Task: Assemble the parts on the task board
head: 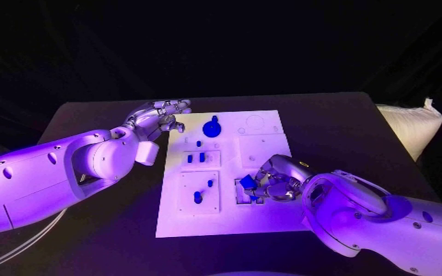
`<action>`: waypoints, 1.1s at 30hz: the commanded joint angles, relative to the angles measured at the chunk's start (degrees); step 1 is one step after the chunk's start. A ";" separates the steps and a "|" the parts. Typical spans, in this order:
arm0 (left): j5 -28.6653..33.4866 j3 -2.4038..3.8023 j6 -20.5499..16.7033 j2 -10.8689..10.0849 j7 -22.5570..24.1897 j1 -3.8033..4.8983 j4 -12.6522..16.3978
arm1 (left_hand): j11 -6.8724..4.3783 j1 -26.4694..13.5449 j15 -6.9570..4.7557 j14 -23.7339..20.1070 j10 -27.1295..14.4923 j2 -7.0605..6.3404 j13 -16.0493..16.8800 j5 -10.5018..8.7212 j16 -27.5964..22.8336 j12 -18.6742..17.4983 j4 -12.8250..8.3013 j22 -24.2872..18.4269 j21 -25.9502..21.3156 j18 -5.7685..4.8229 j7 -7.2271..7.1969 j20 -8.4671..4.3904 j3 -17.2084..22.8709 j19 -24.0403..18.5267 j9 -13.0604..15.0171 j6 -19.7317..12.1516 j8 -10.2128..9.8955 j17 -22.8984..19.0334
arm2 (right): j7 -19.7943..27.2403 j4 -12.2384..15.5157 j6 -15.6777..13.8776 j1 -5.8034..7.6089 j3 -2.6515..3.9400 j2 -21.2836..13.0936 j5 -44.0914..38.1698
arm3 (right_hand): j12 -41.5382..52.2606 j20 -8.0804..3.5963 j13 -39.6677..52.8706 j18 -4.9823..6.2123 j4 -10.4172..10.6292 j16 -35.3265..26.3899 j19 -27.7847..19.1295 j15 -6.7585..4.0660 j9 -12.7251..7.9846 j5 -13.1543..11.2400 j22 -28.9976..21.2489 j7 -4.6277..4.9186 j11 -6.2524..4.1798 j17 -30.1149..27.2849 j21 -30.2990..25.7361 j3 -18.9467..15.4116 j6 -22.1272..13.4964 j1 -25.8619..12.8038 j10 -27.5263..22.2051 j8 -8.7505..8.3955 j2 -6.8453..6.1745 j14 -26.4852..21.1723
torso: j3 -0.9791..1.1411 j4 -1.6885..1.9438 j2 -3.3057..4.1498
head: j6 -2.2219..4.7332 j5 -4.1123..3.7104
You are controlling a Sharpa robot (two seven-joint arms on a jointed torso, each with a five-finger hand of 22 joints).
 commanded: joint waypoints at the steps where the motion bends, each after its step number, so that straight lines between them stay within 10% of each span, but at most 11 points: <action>1: -0.18 0.02 1.21 0.12 0.26 0.02 0.19 | 0.08 0.06 -0.09 -0.30 -0.39 0.34 0.07 0.17 -0.14 0.13 -0.28 -0.07 -0.32 0.66 -0.01 0.09 -0.04 0.19 -0.02 -0.52 0.33 -0.05 | -0.58 -0.23 2.75 -0.04 0.00 0.53 2.10 | 6.42 -0.66 17.12 -0.90 0.90 0.19 3.34 -0.50 2.34 3.19 8.78 -1.11 -1.67 12.49 0.24 -0.99 1.89 -0.30 2.23 1.26 1.97 5.54 | -0.06 0.00 0.01 | 0.07 -0.03; 15: -0.18 0.02 1.22 0.08 0.26 0.02 0.31 | 0.13 -0.01 -0.07 -0.34 -0.51 0.28 0.07 0.15 -0.13 0.22 -0.31 -0.10 -0.36 0.65 0.04 0.09 -0.11 0.19 -0.03 -0.62 0.32 -0.13 | -0.97 -1.33 3.84 -0.04 0.00 1.79 0.53 | 4.55 -0.88 16.49 -0.81 1.03 -0.15 3.16 -0.72 3.45 3.08 8.46 -1.37 -1.88 11.91 -0.09 -5.06 2.47 -6.17 1.95 1.16 1.04 5.41 | 0.02 -0.05 0.02 | 0.02 0.21; 24: -0.18 0.02 1.35 0.06 0.23 0.02 0.35 | 0.15 -0.07 -0.06 -0.35 -0.55 0.24 0.07 0.14 -0.11 0.26 -0.30 -0.11 -0.37 0.64 0.06 0.10 -0.16 0.19 -0.04 -0.64 0.32 -0.14 | -1.14 -1.71 3.37 -0.02 0.00 1.72 -2.75 | 2.33 -0.93 15.66 -0.73 1.19 -0.39 3.03 -0.78 4.77 -9.61 8.20 -1.47 -1.93 11.56 -0.39 -9.60 2.43 -12.63 1.66 0.96 -0.12 5.34 | 0.04 -0.11 0.02 | 0.07 0.21; 33: -0.18 0.02 1.38 0.04 0.20 0.02 0.40 | 0.16 -0.12 -0.04 -0.38 -0.61 0.21 0.07 0.13 -0.14 0.30 -0.30 -0.13 -0.39 0.64 0.08 0.11 -0.21 0.19 -0.04 -0.68 0.32 -0.23 | -1.06 -1.48 1.94 -0.03 0.00 1.70 -5.00 | 0.90 -0.87 15.16 -0.69 1.38 -0.62 2.94 -0.72 5.64 -13.61 8.02 -1.39 -1.86 11.22 -0.61 -8.50 2.15 -16.65 1.43 0.73 -3.45 5.27 | 0.06 -0.08 0.02 | 0.12 0.02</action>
